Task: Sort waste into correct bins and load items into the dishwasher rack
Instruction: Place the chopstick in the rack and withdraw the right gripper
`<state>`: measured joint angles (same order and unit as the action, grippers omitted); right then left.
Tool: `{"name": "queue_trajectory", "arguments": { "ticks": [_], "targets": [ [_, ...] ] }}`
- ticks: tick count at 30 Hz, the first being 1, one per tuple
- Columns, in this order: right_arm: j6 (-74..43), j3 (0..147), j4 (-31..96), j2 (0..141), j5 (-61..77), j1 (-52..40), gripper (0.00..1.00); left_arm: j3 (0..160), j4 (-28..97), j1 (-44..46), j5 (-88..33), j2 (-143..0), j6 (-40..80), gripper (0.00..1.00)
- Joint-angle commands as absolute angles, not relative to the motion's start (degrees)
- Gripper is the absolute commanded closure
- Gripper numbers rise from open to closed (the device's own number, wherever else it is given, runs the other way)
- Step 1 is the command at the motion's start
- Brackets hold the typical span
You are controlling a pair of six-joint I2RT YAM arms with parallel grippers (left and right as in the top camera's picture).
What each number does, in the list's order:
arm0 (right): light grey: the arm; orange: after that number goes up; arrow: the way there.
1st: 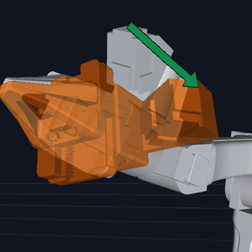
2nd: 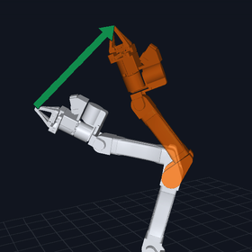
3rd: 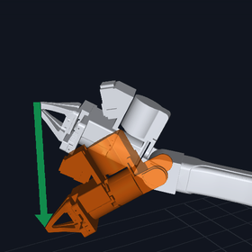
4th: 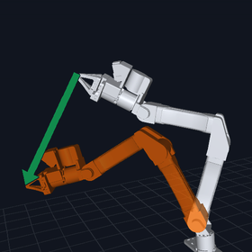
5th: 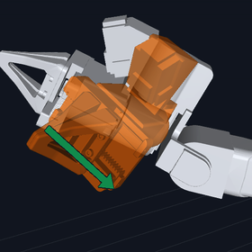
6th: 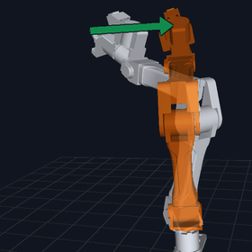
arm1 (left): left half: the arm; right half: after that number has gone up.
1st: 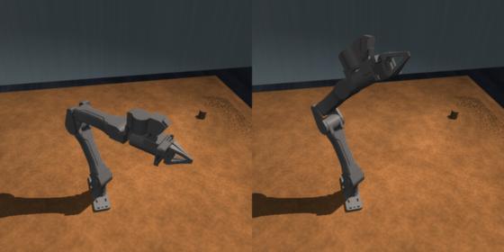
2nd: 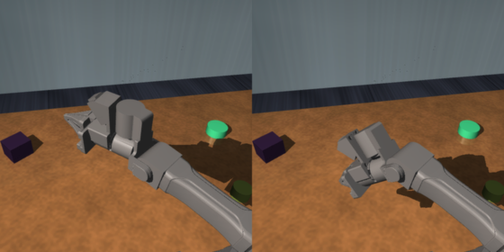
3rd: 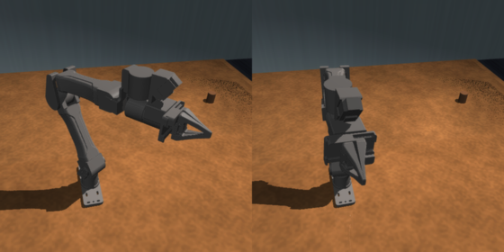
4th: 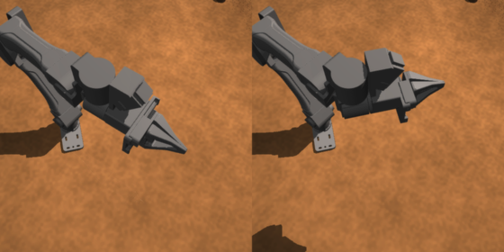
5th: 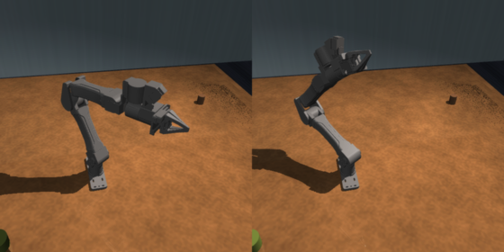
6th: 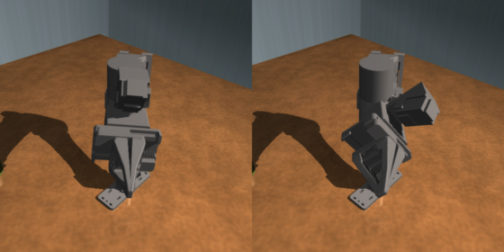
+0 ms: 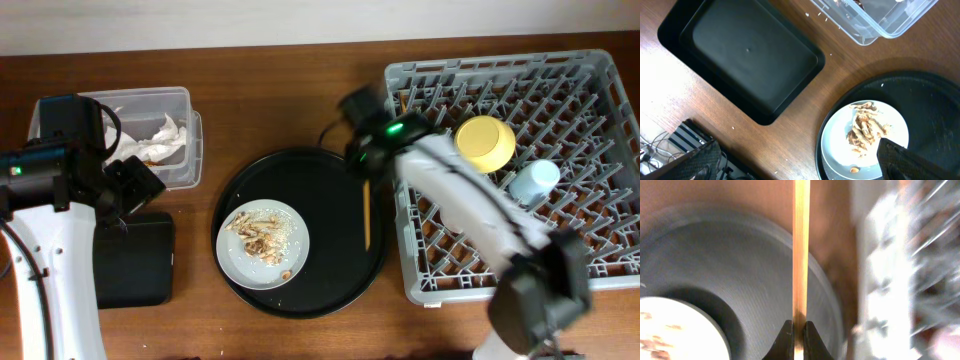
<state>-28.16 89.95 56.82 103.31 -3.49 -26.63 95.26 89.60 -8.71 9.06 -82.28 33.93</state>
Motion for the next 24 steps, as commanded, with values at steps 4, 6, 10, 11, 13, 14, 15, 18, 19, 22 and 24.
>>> {"name": "queue_trajectory", "arguments": {
  "ticks": [4,6,10,11,13,14,15,18,19,22,24],
  "targets": [
    [-3.18,94.91,54.61,96.23,-4.19,-14.68,0.96,95.66,89.67,-8.91,9.72,-82.04,34.52,0.01],
    [-3.22,94.72,52.40,98.80,-4.16,-12.01,0.96,95.66,89.67,-8.91,9.72,-82.04,34.50,0.01],
    [-5.85,94.72,50.70,105.62,-2.61,-10.79,0.80,95.66,89.67,-8.91,9.72,-82.04,34.50,0.01],
    [-7.16,94.72,50.33,107.26,-2.17,-10.79,0.66,95.66,89.67,-8.91,9.72,-82.04,34.52,0.01],
    [-7.81,94.72,50.65,107.85,-1.54,-10.85,0.60,95.66,89.67,-8.91,9.72,-82.04,34.50,0.01],
    [-7.86,94.74,51.05,107.61,-0.49,-10.85,0.52,95.66,89.67,-8.91,9.72,-82.04,34.52,0.01],
    [-8.01,94.74,51.48,107.37,0.30,-10.85,0.46,95.66,89.67,-8.91,9.72,-82.04,34.50,0.01],
    [-10.37,94.85,54.19,105.03,0.89,-10.85,0.42,95.66,89.67,-8.91,9.72,-82.04,34.52,0.01],
    [-11.68,94.85,55.40,103.55,0.86,-10.85,0.42,95.66,89.67,-8.91,9.72,-82.04,34.52,0.01],
    [-17.19,94.85,58.87,96.62,0.86,-10.50,0.24,95.66,89.67,-8.91,9.72,-82.04,34.50,0.01],
    [-21.80,94.85,61.41,90.06,1.63,-7.75,0.01,95.66,89.67,-8.91,9.72,-82.04,34.50,0.01]
  ]
}}
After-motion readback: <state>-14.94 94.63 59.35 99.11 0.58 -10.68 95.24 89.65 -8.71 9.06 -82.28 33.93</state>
